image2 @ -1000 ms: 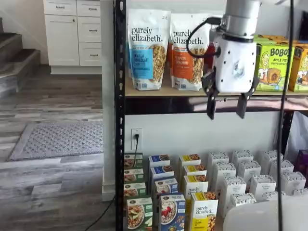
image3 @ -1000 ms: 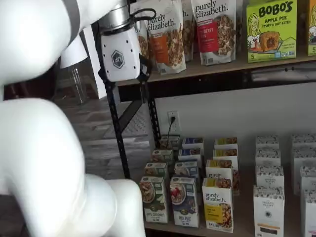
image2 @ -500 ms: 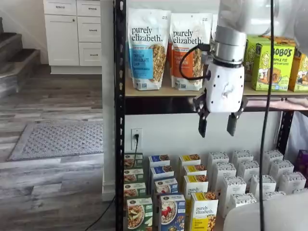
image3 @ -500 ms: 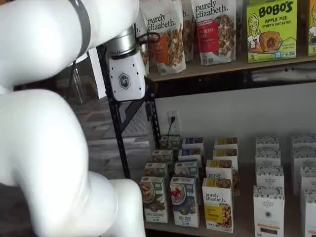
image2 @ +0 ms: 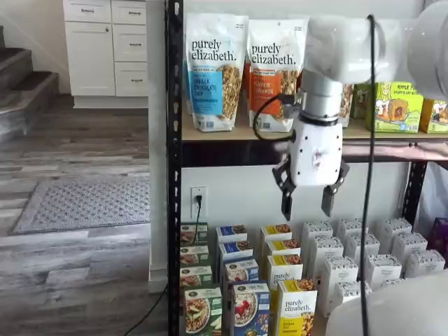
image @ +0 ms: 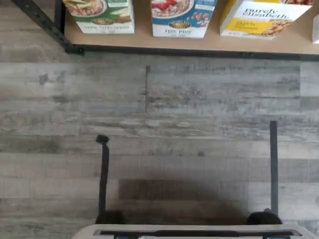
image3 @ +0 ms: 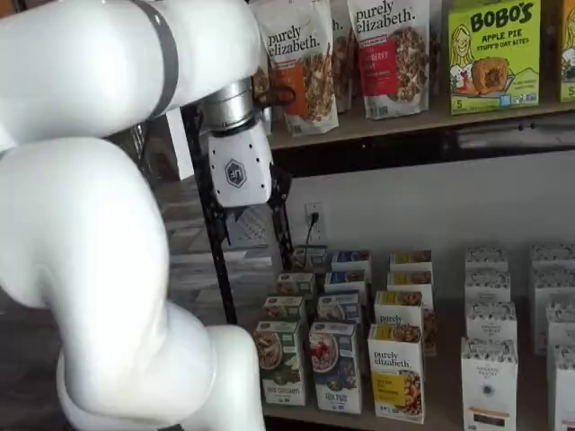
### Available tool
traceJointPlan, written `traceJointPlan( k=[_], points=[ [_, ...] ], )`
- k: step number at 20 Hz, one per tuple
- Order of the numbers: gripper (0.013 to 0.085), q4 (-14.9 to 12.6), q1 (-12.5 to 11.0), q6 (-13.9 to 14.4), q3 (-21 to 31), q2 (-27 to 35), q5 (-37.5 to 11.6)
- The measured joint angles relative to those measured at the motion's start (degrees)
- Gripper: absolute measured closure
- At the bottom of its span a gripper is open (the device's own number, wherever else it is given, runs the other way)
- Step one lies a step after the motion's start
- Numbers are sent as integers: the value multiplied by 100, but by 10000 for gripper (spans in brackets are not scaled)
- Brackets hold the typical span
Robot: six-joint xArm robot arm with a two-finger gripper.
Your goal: Pick up the blue and white box that is on the bottom shelf, the second box from the left
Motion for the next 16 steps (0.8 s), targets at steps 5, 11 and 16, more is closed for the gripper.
traceJointPlan(
  k=[5, 11, 16],
  points=[
    [130, -71, 45, 70, 336, 250, -651],
    [130, -67, 3, 38, 687, 472, -1493],
    [130, 84, -4, -39, 886, 822, -2187]
  ],
)
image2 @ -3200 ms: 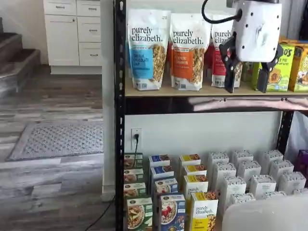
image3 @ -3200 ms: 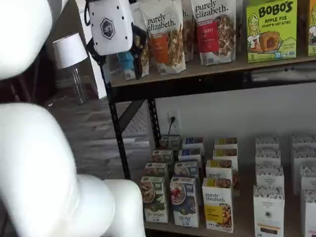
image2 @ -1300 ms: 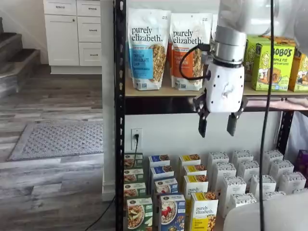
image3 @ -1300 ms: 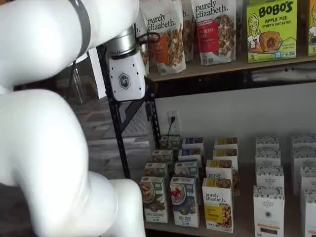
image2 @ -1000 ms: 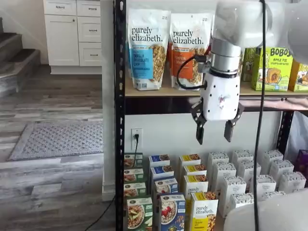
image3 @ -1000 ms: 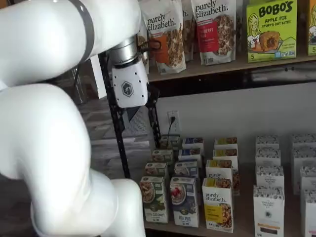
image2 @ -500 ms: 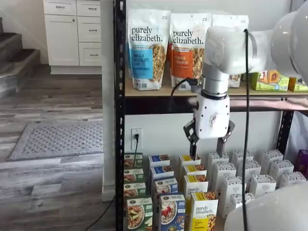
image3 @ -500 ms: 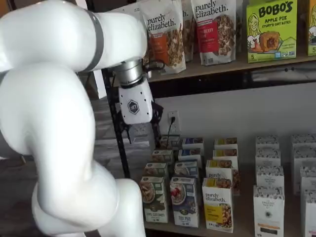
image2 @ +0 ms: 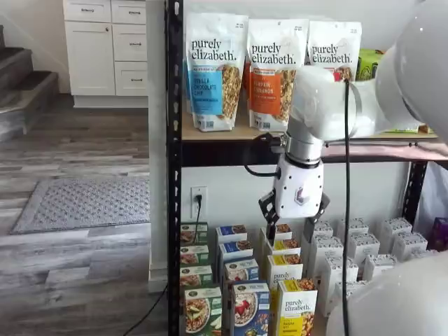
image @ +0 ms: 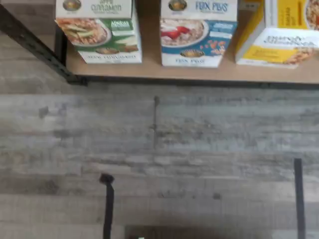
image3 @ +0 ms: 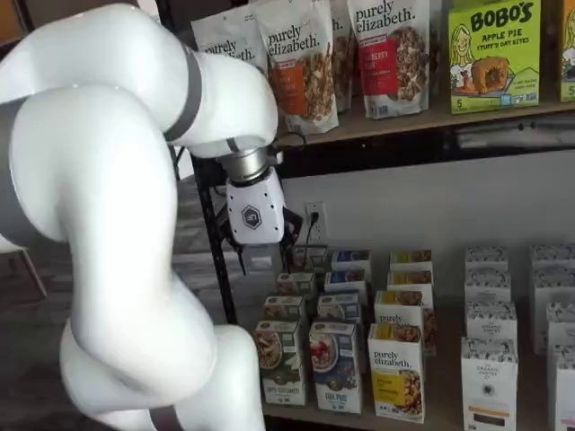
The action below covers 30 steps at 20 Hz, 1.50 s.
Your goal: Pick up the blue and white box that is on the bottom shelf, the second box from the left
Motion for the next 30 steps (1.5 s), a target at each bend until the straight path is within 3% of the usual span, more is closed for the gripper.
traceJointPlan(
  k=[4, 10, 15, 18, 30],
  points=[
    [130, 139, 31, -68, 182, 298, -746],
    [130, 278, 131, -97, 209, 912, -1476],
    [130, 88, 264, 153, 125, 1602, -2057],
    [130, 109, 289, 151, 77, 1982, -2444],
    [130, 256, 110, -181, -252, 3145, -3261]
  ],
)
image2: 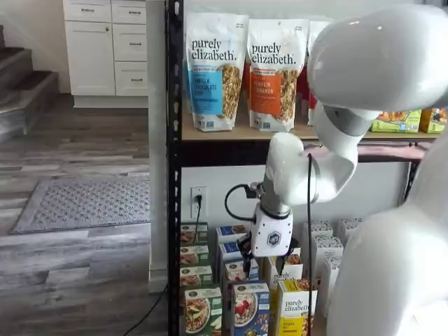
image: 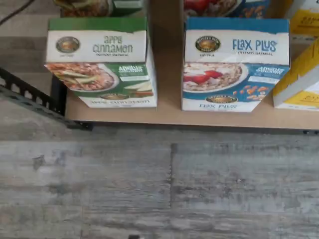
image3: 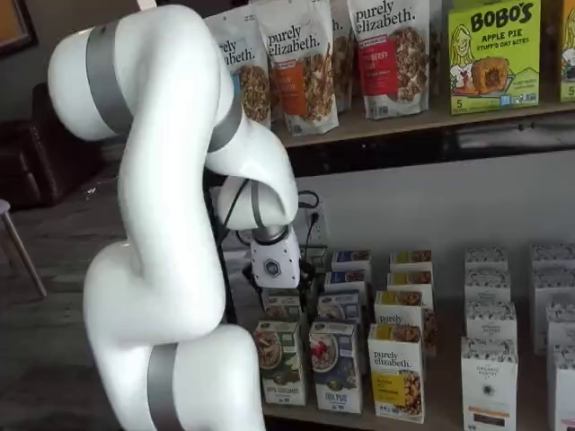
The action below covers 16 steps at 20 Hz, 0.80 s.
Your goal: Pick up the blue and white box that is on the bottom shelf, the second box from the left
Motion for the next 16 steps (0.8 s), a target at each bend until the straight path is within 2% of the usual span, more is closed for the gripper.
traceJointPlan(
  k=[2, 6, 7, 9, 12, 16],
  points=[
    [130, 43, -23, -70, -75, 200, -139],
    [130, 374, -28, -395, -147, 499, -491],
    [130, 357, -27, -384, -168, 553, -552],
    [130, 311, -18, -340, -197, 655, -684],
    [130, -20, 1, -16, -257, 791, -813],
    [130, -198, 48, 192, -368, 961, -900]
  ],
)
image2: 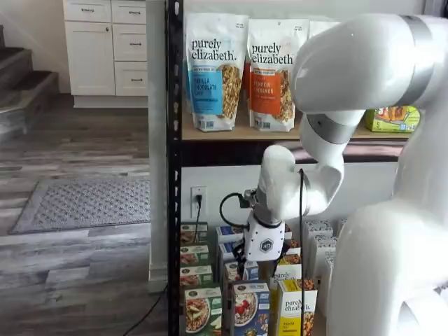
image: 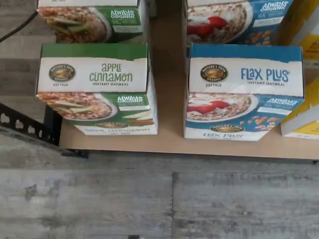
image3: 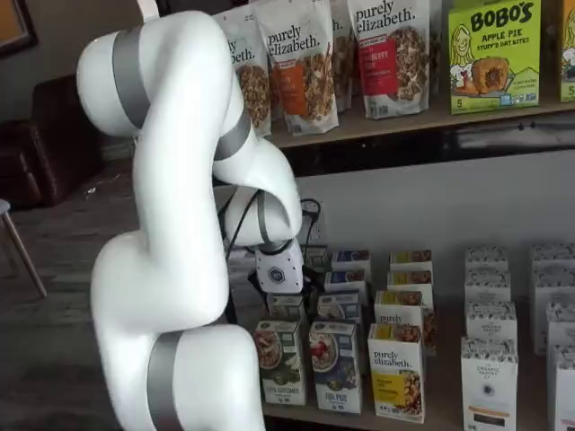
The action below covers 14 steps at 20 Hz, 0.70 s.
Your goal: Pick up the blue and white box that is on the bottom shelf, the second box from the left
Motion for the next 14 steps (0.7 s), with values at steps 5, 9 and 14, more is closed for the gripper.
traceJointPlan(
  k=[5, 9, 14],
  points=[
    [130, -85, -25, 52, -136, 236, -174],
    [130, -234, -138, 87, -282, 460, -232],
    [130, -213, -265, -57, -499, 801, -281]
  ],
)
